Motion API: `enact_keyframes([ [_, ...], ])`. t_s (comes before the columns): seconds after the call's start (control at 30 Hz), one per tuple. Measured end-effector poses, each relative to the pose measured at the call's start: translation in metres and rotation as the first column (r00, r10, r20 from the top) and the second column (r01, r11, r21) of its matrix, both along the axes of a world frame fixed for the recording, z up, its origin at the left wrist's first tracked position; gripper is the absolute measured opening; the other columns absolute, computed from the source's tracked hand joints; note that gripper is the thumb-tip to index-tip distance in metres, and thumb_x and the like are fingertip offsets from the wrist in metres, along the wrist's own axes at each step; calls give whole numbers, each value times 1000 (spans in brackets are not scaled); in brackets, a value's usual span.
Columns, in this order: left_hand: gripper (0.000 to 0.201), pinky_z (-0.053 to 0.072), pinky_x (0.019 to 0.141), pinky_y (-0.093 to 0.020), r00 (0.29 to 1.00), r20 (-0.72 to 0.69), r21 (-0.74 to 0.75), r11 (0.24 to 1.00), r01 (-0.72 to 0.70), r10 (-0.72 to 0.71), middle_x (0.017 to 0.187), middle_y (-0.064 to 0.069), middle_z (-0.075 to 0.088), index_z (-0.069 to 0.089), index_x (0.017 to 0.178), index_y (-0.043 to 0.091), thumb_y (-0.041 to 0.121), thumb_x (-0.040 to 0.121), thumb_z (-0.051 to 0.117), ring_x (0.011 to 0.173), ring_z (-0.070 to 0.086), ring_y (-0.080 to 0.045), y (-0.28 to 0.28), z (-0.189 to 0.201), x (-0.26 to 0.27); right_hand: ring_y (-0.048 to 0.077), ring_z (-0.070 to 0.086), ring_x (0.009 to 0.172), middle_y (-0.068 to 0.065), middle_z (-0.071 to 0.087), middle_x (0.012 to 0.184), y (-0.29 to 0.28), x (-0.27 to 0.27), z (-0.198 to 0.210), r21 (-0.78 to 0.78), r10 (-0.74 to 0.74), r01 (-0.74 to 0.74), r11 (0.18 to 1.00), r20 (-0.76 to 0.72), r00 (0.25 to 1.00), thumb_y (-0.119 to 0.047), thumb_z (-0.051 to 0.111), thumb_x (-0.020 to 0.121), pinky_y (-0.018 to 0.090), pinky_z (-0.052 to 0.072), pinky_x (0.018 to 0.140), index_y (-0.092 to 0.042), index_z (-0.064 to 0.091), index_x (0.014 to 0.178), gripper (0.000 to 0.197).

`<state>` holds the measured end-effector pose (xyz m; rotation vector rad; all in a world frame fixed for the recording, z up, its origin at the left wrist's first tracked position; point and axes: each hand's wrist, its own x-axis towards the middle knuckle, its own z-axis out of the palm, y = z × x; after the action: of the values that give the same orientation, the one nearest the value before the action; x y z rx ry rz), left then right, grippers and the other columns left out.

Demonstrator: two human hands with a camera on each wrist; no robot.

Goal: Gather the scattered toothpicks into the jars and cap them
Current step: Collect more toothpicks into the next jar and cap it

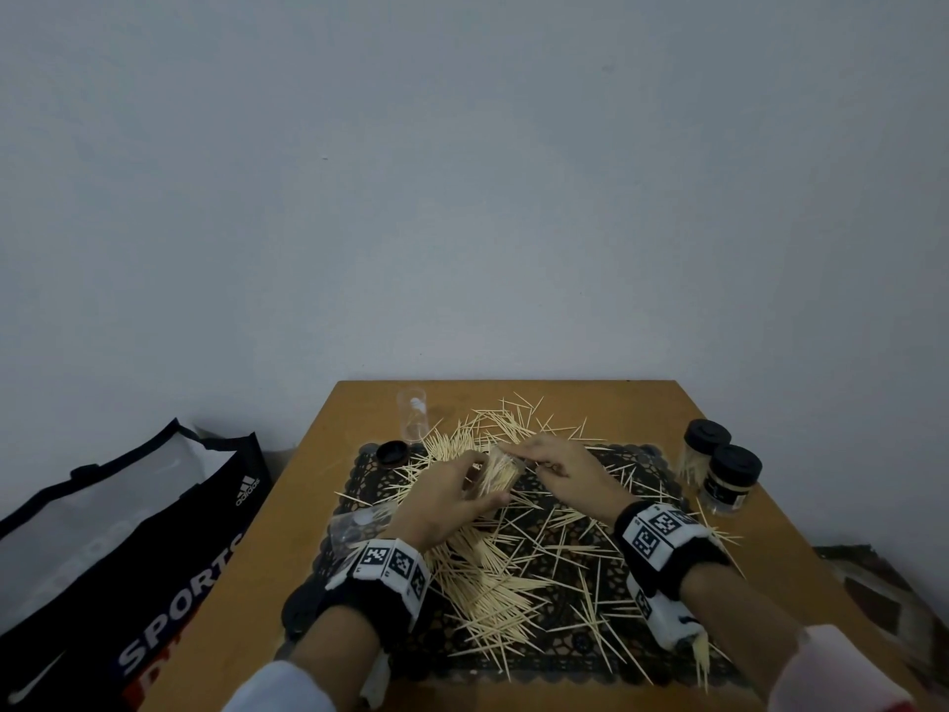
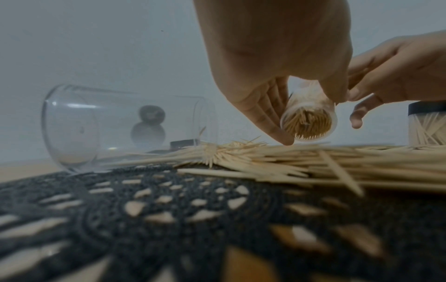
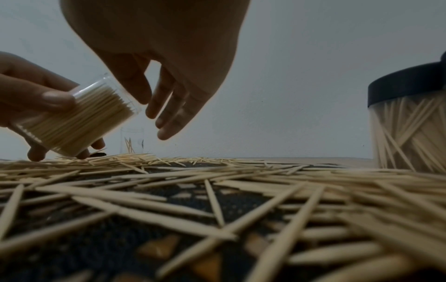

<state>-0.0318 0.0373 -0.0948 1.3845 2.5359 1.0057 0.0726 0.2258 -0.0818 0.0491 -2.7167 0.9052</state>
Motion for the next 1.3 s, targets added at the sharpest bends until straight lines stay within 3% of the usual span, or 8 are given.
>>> enact_keyframes([
  [0.3, 65, 47, 73, -24, 997, -80, -3, 1000, -12, 12, 112, 2, 67, 52, 134, 20, 60, 84, 63, 90, 62, -13, -2, 2, 1, 4, 51, 72, -2, 62, 113, 0, 1, 1, -40, -28, 27, 999, -23, 999, -3, 49, 95, 19, 44, 60, -21, 62, 126, 38],
  [0.4, 62, 45, 77, -24, 991, -135, 27, 1000, -13, 16, 119, 6, 64, 51, 135, 26, 58, 84, 65, 96, 59, -11, -4, 4, 2, 13, 60, 92, 0, 63, 113, -7, 5, 8, -138, -58, 54, 989, -27, 998, -20, 50, 99, 22, 51, 71, -22, 52, 135, 36],
  [0.53, 56, 41, 79, -25, 980, -198, 8, 1000, 22, -20, 119, 7, 59, 53, 132, 29, 53, 84, 68, 102, 52, -9, -3, 4, 1, 10, 65, 87, -1, 63, 113, -10, 8, 9, -265, 8, 12, 964, 74, 997, -38, 68, 86, 21, 52, 68, -28, 50, 137, 56],
  [0.7, 69, 41, 94, -23, 972, -234, 47, 999, 20, -9, 141, 11, 44, 44, 142, 31, 41, 81, 74, 127, 40, -8, -3, -4, -6, 9, 65, 82, -3, 65, 102, -7, 6, 6, -142, -127, 124, 982, -11, 992, -24, 80, 74, 32, 60, 71, -19, 63, 117, 47],
  [0.8, 78, 42, 101, -28, 971, -240, 34, 999, 17, -8, 147, 11, 38, 38, 146, 31, 34, 78, 78, 132, 34, -6, -3, -7, -8, 10, 66, 84, -1, 65, 103, -5, 6, 5, -210, -129, 131, 969, 23, 991, -14, 83, 71, 32, 60, 71, -17, 64, 112, 46],
  [0.97, 74, 37, 96, -22, 963, -270, 23, 999, 24, -17, 145, 10, 40, 42, 143, 31, 31, 78, 77, 132, 35, -8, -2, -11, -12, 15, 69, 90, 3, 67, 107, -9, 4, 4, -318, -37, 58, 946, 72, 997, -3, 84, 68, 37, 61, 73, -12, 64, 111, 49],
  [1.13, 64, 41, 95, -30, 961, -274, 2, 1000, 31, -29, 129, 6, 55, 49, 138, 24, 33, 80, 75, 119, 47, -13, 0, -13, -13, 14, 67, 101, 0, 66, 114, -9, 4, 4, -418, 24, 12, 909, 81, 996, -4, 85, 66, 38, 60, 79, -17, 64, 116, 56],
  [1.3, 57, 43, 90, -32, 962, -273, -8, 1000, -30, 27, 120, 2, 61, 54, 131, 20, 40, 81, 73, 108, 54, -17, -1, -14, -16, 11, 50, 125, -3, 54, 136, -2, 0, -3, -170, -42, 64, 983, 130, 991, -43, 70, 82, 42, 44, 104, -26, 45, 141, 66],
])
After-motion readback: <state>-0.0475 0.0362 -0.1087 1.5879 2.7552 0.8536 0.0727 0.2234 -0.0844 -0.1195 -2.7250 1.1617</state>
